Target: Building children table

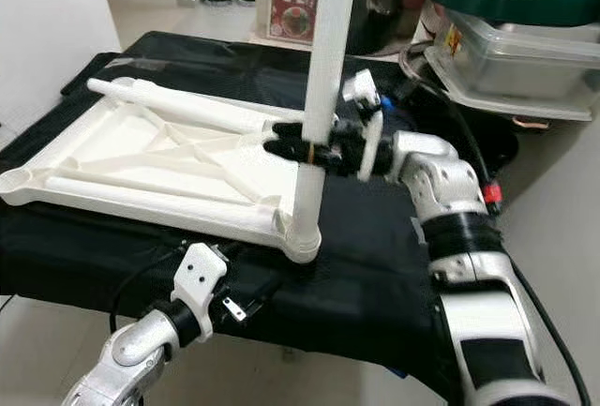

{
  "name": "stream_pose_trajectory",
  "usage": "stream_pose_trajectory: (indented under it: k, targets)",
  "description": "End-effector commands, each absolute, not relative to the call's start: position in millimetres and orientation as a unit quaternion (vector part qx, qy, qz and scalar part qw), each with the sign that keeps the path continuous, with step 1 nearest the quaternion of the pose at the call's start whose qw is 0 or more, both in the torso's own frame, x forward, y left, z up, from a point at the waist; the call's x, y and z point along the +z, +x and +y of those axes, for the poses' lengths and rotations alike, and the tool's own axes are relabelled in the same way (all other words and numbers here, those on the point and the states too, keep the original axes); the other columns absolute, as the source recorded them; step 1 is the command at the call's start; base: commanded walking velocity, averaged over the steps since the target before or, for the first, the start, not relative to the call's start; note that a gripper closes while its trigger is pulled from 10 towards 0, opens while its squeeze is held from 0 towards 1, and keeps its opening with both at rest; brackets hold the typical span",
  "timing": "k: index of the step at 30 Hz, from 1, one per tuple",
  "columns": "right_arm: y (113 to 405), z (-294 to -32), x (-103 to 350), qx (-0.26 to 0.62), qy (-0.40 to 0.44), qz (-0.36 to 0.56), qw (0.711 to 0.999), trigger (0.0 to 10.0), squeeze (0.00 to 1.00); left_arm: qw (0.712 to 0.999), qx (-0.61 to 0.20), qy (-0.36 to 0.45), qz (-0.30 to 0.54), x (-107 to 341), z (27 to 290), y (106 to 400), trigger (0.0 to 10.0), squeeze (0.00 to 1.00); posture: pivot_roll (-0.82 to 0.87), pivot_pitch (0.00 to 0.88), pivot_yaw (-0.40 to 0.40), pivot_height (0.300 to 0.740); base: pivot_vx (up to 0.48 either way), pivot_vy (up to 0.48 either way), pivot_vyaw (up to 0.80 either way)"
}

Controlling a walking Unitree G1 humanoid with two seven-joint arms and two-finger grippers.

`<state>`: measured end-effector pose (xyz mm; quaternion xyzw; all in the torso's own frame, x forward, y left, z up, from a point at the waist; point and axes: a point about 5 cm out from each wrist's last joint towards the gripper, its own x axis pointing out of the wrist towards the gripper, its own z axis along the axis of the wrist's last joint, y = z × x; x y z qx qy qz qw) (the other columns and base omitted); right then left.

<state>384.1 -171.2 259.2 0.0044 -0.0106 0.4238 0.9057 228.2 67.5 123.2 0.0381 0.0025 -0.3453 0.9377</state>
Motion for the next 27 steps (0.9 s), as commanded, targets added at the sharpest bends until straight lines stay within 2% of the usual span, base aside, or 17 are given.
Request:
stream_pose_trajectory:
  k: [1,2,3,5,6,9,14,17,18,19,20,21,22,24,27]
  targets:
    - [398,-190,253,0.285,0.015,0.011,0.958,0.0,0.00,0.938,-0.344,0.039,0.009,119,68,227,10.0,0.00,0.14,0.027,-0.079,0.740,0.000,0.000,0.00]
    - [403,-198,250,0.213,0.028,0.014,0.977,0.0,0.00,0.938,-0.345,0.040,0.009,119,68,227,10.0,0.00,0.14,0.026,-0.079,0.740,0.000,0.000,0.00]
    - [403,-198,250,0.213,0.028,0.014,0.977,0.0,0.00,0.938,-0.345,0.040,0.009,119,68,227,10.0,0.00,0.14,0.026,-0.079,0.740,0.000,0.000,0.00]
    - [407,-217,242,0.071,0.057,0.021,0.996,0.0,0.00,0.938,-0.345,0.041,0.009,119,68,227,10.0,0.00,0.14,0.027,-0.077,0.740,0.000,0.000,0.00]
    - [407,-217,242,0.071,0.057,0.021,0.996,0.0,0.00,0.938,-0.345,0.041,0.009,119,68,227,10.0,0.00,0.14,0.027,-0.077,0.740,0.000,0.000,0.00]
    - [403,-241,226,-0.109,0.058,0.047,0.991,0.0,0.00,0.938,-0.345,0.042,0.008,119,68,228,10.0,0.00,0.14,0.032,-0.076,0.740,0.000,0.000,0.00]
    - [399,-245,217,-0.194,0.064,0.058,0.977,0.0,0.00,0.938,-0.345,0.043,0.008,120,68,228,10.0,0.00,0.13,0.034,-0.076,0.740,0.000,0.000,0.00]
    - [396,-235,213,-0.244,0.081,0.056,0.965,0.0,0.00,0.938,-0.343,0.044,0.008,120,68,228,10.0,0.00,0.14,0.036,-0.077,0.740,0.000,0.000,0.00]
    - [398,-224,212,-0.234,0.096,0.064,0.965,1.0,0.00,0.938,-0.343,0.044,0.007,120,68,228,10.0,0.00,0.13,0.039,-0.075,0.740,0.000,0.000,0.00]
    - [401,-214,213,-0.214,0.112,0.070,0.968,10.0,0.00,0.939,-0.342,0.044,0.007,120,68,228,10.0,0.00,0.13,0.039,-0.075,0.740,0.000,0.000,0.00]
    - [401,-214,213,-0.214,0.112,0.070,0.968,10.0,0.00,0.939,-0.342,0.044,0.007,120,68,228,10.0,0.00,0.13,0.039,-0.075,0.740,0.000,0.000,0.00]
    - [405,-200,216,-0.171,0.126,0.067,0.975,10.0,0.00,0.939,-0.342,0.044,0.007,120,68,229,10.0,0.00,0.13,0.040,-0.073,0.740,0.000,0.000,0.00]
    - [411,-180,223,-0.087,0.138,0.058,0.985,10.0,1.00,0.939,-0.342,0.044,0.008,120,67,229,10.0,0.00,0.13,0.041,-0.076,0.740,0.000,0.000,0.00]
    - [412,-175,224,-0.069,0.141,0.055,0.986,10.0,1.00,0.939,-0.342,0.044,0.008,120,67,229,10.0,0.00,0.13,0.041,-0.076,0.740,0.000,0.000,0.00]
    - [413,-154,236,0.085,0.181,0.037,0.979,10.0,1.00,0.939,-0.342,0.042,0.008,120,67,229,10.0,0.00,0.13,0.042,-0.078,0.740,0.000,0.000,0.00]
